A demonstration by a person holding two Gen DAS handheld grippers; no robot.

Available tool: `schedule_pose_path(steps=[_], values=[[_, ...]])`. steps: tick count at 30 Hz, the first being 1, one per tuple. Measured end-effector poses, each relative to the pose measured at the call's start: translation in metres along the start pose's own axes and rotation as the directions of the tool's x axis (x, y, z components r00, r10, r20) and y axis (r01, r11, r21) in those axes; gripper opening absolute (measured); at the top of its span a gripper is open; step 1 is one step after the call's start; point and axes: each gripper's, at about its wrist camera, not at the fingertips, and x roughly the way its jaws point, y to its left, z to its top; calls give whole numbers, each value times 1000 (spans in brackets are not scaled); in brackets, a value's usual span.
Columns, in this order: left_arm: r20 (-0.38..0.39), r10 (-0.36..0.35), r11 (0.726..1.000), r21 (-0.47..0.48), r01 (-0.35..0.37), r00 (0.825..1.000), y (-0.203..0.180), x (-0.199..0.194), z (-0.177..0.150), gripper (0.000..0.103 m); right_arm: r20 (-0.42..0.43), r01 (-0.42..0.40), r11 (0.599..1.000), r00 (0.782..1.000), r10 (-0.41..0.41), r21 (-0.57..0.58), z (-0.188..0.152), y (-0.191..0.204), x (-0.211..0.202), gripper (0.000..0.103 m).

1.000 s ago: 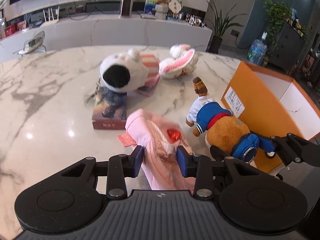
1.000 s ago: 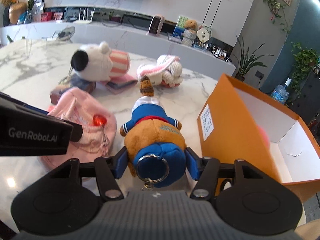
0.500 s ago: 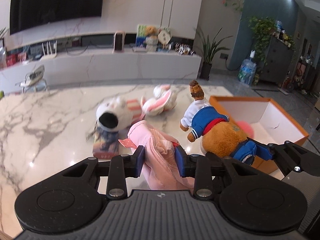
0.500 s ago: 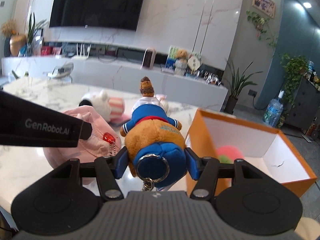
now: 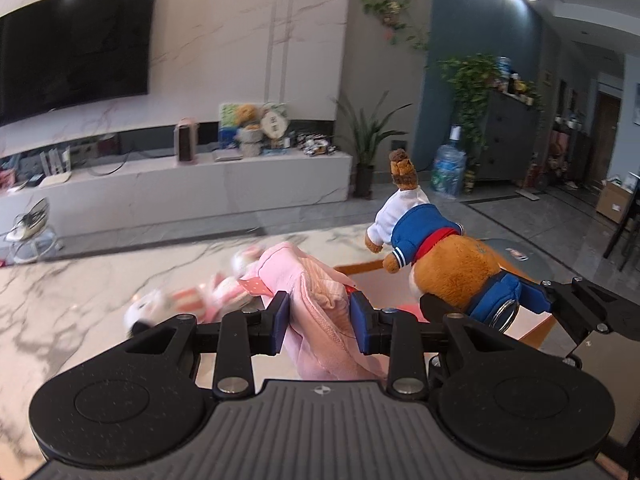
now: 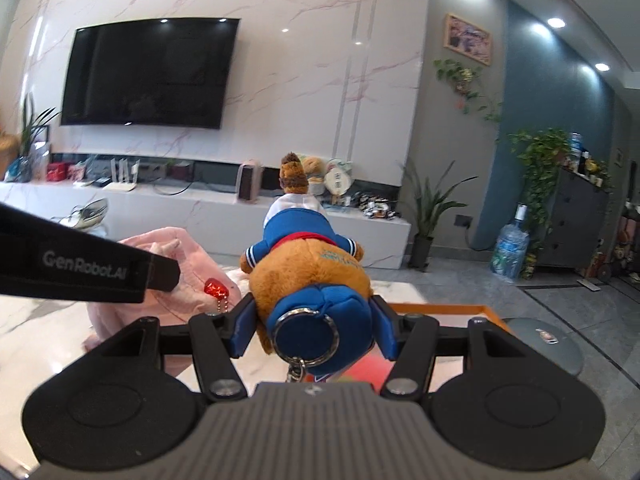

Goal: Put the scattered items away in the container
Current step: 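Carry the bear keychain and pink purse up over the orange box with both grippers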

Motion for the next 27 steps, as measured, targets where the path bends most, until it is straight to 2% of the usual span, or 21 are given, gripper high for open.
schedule_pose_path(steps=[10,15,18,23,27], values=[[-23,-118,991,64,119,993,-58,51,18,38,-42,88,994,995,-86,71,11,-81,29,61],[-80,-148,985,75,154,986,-75,77,16,38,-110,79,990,992,-66,121,6,-116,54,61],[-140,-163,981,87,176,977,-82,92,10,38,-165,76,986,985,-51,150,1,-130,71,61],[-247,-170,973,114,203,954,-92,113,-4,38,-284,63,973,959,3,223,-9,-146,103,61],[-284,-175,962,154,225,943,-95,122,-9,38,-390,58,958,919,59,281,-19,-158,125,61]])
